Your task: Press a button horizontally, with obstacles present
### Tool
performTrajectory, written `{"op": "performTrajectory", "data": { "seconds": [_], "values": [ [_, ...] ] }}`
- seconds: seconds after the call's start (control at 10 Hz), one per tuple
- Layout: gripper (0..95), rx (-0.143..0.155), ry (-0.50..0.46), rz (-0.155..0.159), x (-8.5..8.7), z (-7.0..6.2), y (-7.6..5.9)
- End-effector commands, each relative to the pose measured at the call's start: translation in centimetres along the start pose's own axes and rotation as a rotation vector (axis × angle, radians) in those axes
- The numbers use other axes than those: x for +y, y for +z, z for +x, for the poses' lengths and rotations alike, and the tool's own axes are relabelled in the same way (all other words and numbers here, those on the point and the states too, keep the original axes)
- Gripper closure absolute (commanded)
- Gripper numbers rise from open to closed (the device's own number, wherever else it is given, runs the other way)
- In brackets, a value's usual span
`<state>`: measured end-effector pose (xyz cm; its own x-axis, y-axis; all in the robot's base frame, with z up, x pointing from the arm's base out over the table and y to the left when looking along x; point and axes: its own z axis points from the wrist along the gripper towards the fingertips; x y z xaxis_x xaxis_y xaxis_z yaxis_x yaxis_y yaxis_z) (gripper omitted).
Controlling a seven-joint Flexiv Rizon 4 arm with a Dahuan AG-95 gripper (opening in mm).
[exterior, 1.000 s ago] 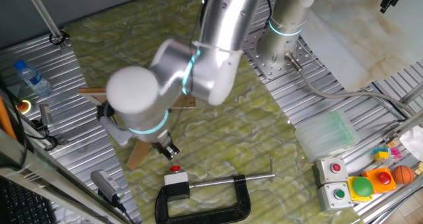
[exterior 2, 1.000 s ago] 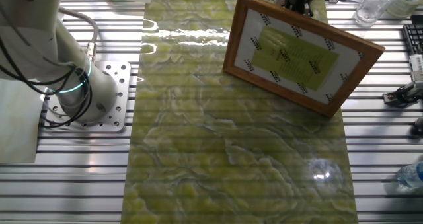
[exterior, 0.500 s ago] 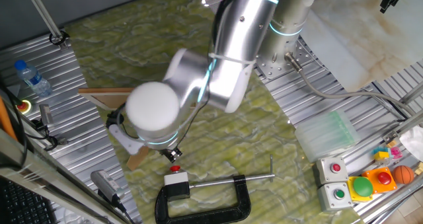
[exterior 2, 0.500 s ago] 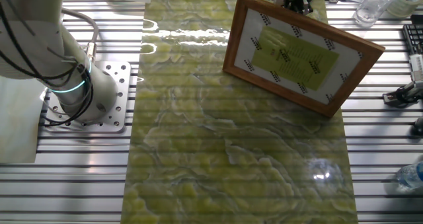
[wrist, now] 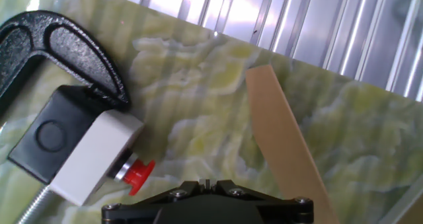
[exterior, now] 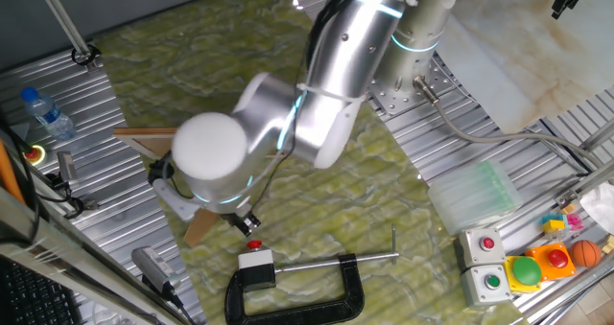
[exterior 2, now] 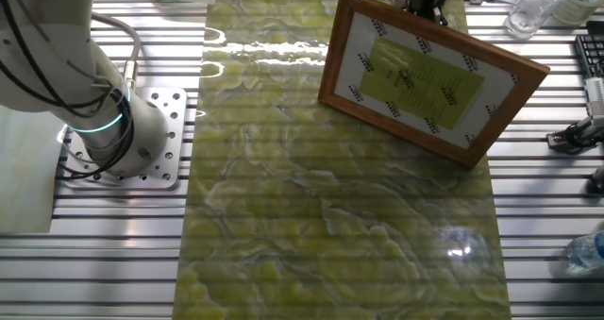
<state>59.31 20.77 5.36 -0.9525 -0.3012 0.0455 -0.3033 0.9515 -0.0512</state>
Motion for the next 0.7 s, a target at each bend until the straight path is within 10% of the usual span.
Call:
{"op": "performTrajectory", "data": {
  "seconds": [0.1,0.7],
  "values": [
    [95.0,0.02,0.002,-0.029,0.02,0.15,0.09],
    [95.0,0.019,0.033,-0.099,0.02,0.1,0.34]
  ]
}}
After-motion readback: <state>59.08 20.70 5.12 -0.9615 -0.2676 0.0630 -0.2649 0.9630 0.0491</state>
